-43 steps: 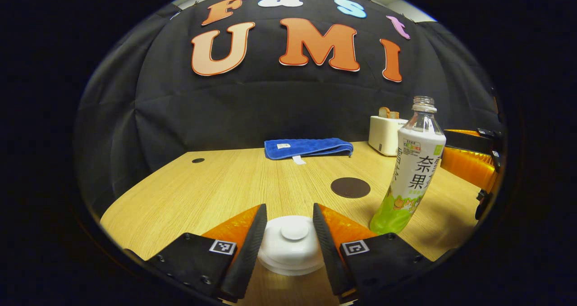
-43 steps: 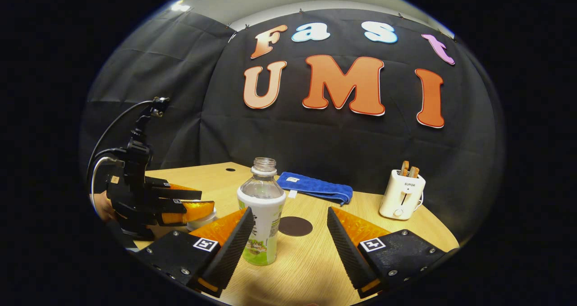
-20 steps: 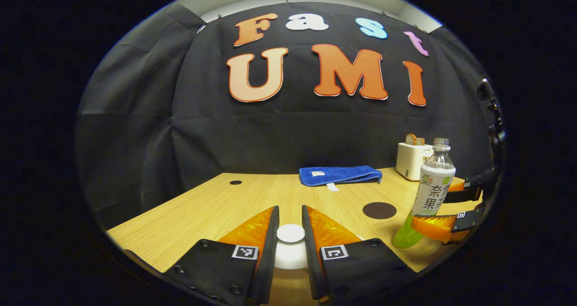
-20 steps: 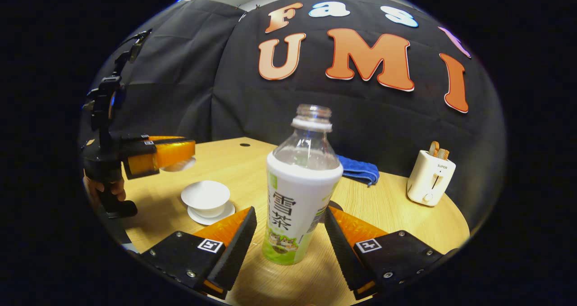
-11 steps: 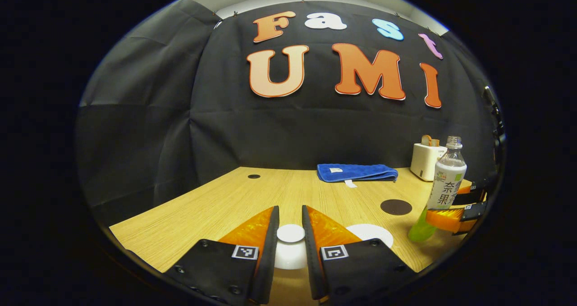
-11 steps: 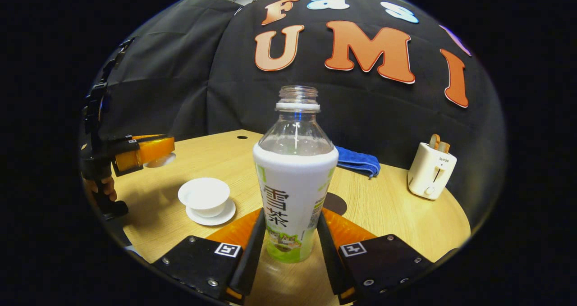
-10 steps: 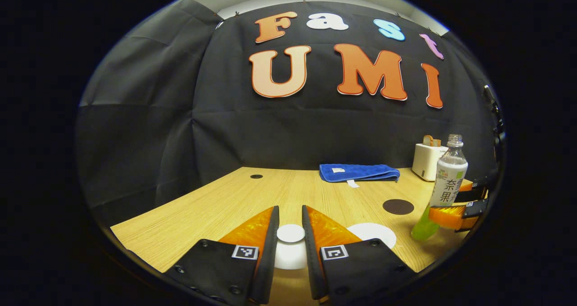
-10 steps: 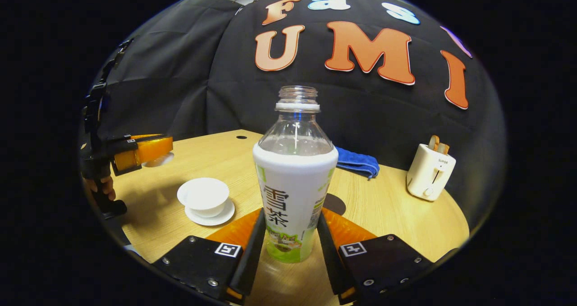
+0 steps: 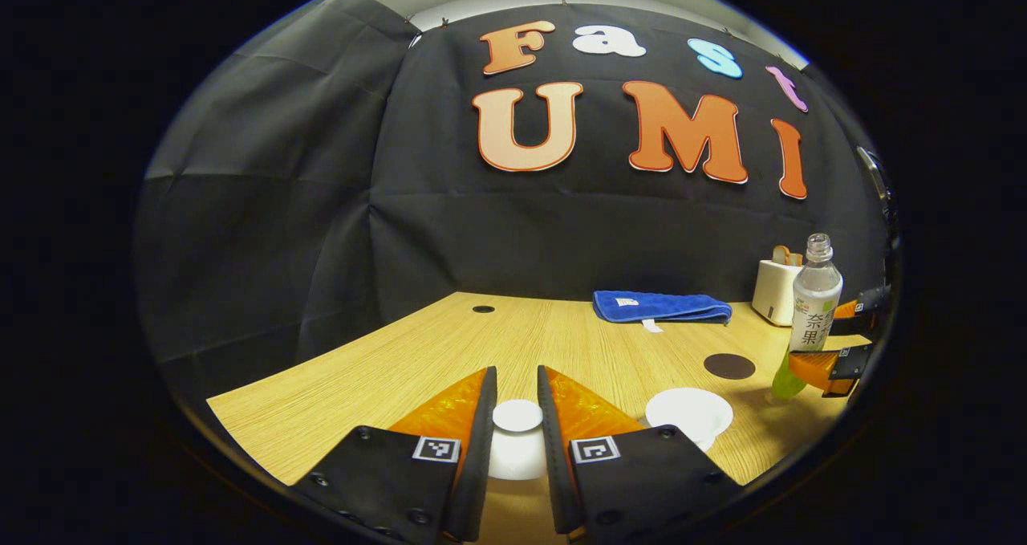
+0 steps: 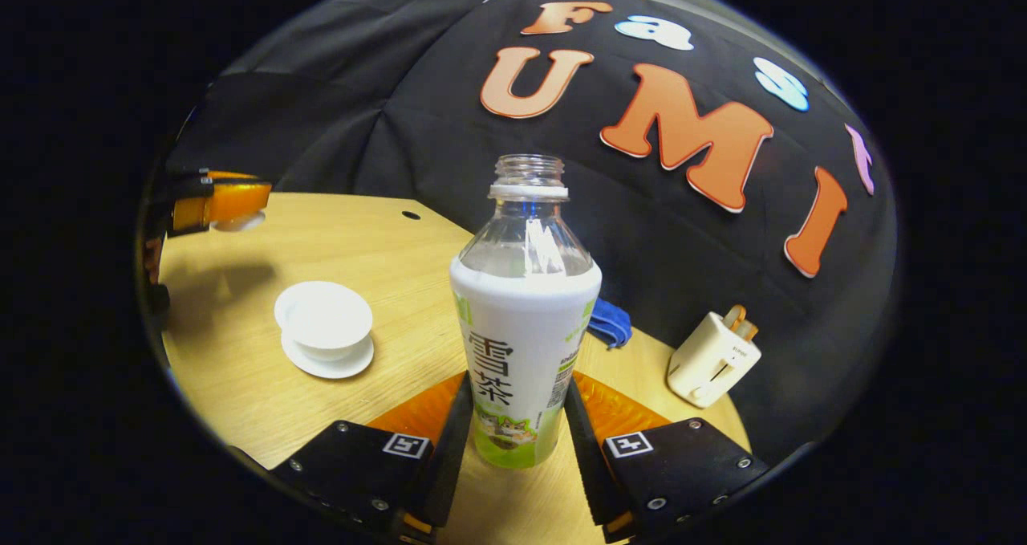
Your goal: Open the teacup lid with one hand, grasp the water bottle and pour water into the teacup with the other hand; after pouring, place the water bottle on the coaster and then close the teacup lid.
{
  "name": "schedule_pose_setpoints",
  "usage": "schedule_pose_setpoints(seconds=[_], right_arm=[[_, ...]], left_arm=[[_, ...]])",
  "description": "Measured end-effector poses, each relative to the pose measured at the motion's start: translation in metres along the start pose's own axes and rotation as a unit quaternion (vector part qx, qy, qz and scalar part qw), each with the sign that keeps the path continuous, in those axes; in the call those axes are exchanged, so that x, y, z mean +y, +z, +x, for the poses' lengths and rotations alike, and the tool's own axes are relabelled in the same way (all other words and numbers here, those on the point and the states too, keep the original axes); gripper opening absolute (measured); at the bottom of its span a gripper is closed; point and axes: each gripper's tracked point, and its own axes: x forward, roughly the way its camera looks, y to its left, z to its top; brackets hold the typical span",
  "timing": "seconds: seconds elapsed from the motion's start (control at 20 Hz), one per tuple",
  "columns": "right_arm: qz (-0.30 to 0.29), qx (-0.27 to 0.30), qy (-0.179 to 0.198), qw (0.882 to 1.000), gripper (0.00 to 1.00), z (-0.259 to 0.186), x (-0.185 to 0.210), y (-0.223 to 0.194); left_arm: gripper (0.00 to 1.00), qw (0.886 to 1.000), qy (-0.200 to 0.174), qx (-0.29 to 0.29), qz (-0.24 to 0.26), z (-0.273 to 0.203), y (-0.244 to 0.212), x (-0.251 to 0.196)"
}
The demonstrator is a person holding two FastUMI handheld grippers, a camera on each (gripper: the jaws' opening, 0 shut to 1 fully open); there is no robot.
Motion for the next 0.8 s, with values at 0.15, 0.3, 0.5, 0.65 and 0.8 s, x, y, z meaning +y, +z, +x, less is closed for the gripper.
schedule_pose_setpoints(seconds=[0.15, 0.3, 0.5, 0.65, 0.8], right_arm=[[-0.056, -0.002, -0.014, 0.998, 0.65, 0.001, -0.003, 0.003], [-0.093, 0.009, -0.015, 0.996, 0.65, 0.002, 0.000, 0.000], [-0.159, 0.008, -0.029, 0.987, 0.65, 0.005, -0.002, 0.001], [-0.212, -0.003, -0.055, 0.976, 0.65, 0.008, -0.011, 0.006], [-0.263, -0.012, -0.076, 0.962, 0.65, 0.010, -0.015, 0.009]], left_arm=[[0.36, 1.000, 0.000, -0.002, -0.003, -0.001, 0.001, 0.003], [0.36, 1.000, -0.001, 0.000, -0.001, -0.002, -0.004, 0.004], [0.36, 1.000, 0.003, 0.003, -0.001, -0.006, -0.007, 0.009], [0.36, 1.000, 0.006, 0.004, 0.002, -0.006, -0.009, 0.012], [0.36, 1.000, 0.008, 0.004, 0.003, -0.007, -0.009, 0.014]])
